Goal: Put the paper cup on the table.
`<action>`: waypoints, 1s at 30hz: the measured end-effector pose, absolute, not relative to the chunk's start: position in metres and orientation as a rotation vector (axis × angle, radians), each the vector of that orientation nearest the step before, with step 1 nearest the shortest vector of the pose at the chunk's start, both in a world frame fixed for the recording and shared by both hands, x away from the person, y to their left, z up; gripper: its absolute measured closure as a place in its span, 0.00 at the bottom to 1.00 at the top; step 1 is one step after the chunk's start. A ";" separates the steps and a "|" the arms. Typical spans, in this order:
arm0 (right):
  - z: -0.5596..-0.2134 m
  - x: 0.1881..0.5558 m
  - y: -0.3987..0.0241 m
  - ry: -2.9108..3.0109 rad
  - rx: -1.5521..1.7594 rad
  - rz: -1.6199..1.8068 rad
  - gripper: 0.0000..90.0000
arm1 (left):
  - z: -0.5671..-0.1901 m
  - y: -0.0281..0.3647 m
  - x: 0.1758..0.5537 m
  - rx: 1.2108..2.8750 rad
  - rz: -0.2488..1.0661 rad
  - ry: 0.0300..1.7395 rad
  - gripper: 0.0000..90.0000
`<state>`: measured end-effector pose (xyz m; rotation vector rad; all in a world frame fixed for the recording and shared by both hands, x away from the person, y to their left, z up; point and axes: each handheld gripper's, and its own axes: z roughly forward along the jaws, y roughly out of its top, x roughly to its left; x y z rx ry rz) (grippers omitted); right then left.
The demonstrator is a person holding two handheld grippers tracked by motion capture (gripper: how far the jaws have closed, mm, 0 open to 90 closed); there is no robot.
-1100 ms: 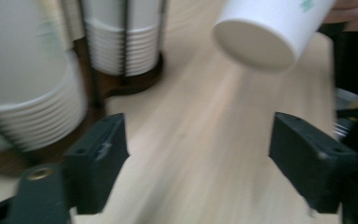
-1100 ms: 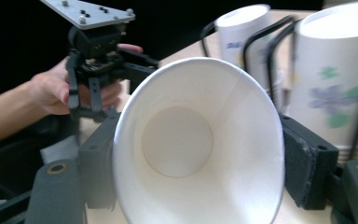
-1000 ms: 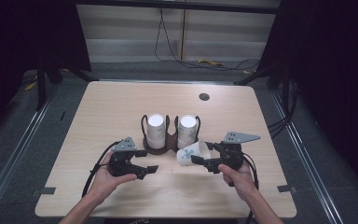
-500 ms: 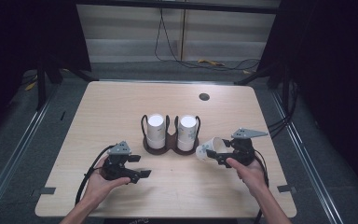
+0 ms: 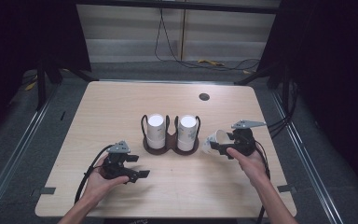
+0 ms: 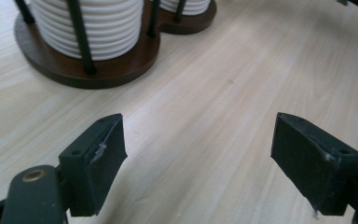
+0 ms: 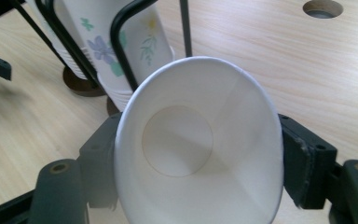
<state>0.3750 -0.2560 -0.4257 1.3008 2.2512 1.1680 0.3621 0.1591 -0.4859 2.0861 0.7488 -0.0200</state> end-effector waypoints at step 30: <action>-0.433 0.425 -0.269 2.230 1.413 0.867 0.30 | -0.489 0.155 0.362 2.112 -0.027 0.762 0.20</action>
